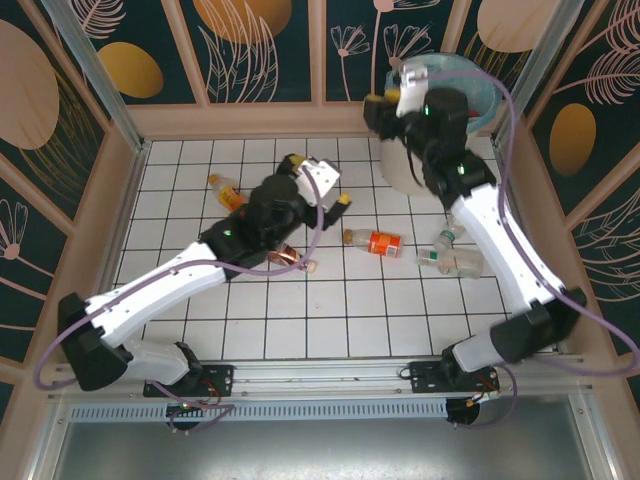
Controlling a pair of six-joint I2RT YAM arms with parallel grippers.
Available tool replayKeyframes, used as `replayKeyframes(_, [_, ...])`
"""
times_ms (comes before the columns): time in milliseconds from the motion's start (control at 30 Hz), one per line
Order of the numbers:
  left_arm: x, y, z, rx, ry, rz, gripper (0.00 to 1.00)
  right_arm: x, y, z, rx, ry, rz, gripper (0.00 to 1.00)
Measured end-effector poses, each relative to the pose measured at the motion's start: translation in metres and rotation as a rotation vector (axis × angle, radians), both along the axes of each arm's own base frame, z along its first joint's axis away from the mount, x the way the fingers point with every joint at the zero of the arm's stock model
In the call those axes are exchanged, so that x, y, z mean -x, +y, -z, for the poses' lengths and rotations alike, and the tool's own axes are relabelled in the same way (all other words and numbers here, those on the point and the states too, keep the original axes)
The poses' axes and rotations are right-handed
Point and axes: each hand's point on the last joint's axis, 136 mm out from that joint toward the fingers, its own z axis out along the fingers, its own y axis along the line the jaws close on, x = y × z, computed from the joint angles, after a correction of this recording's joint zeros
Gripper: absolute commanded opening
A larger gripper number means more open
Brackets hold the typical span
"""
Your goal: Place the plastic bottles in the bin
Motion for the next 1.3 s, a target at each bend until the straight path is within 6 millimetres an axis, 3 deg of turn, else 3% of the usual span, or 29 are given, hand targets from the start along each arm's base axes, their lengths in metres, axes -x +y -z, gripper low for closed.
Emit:
replayKeyframes(100, [-0.006, 0.035, 0.029, -0.163, 0.019, -0.01, 0.98, 0.042, 0.004, 0.039, -0.017, 0.052, -0.048, 0.43])
replayKeyframes(267, [0.014, 0.049, 0.122, -0.424, 0.175, 0.162, 0.99, 0.082, 0.002, 0.112, -0.011, 0.171, -0.093, 0.4])
replayKeyframes(367, [0.015, 0.06, 0.162, -0.527, 0.233, 0.228, 0.99, 0.102, 0.004, 0.136, -0.006, 0.218, -0.132, 0.4])
replayKeyframes(567, [0.011, 0.08, 0.228, -0.718, 0.366, 0.312, 0.98, 0.133, -0.002, 0.135, -0.021, 0.2, -0.171, 0.39])
replayKeyframes(767, [0.008, 0.105, 0.281, -0.825, 0.527, 0.332, 0.97, 0.144, -0.01, 0.129, -0.04, 0.167, -0.175, 0.39])
replayKeyframes(933, [0.005, 0.11, 0.3, -0.858, 0.584, 0.345, 0.91, 0.143, -0.008, 0.132, -0.038, 0.172, -0.178, 0.39])
replayKeyframes(1133, [0.01, 0.109, 0.327, -0.867, 0.681, 0.373, 0.65, 0.143, -0.006, 0.138, -0.033, 0.186, -0.187, 0.38])
replayKeyframes(1167, [0.012, 0.109, 0.328, -0.864, 0.691, 0.378, 0.6, 0.144, -0.005, 0.14, -0.034, 0.19, -0.19, 0.38])
replayKeyframes(1300, [0.014, 0.108, 0.327, -0.857, 0.696, 0.382, 0.58, 0.144, -0.005, 0.142, -0.042, 0.205, -0.19, 0.38])
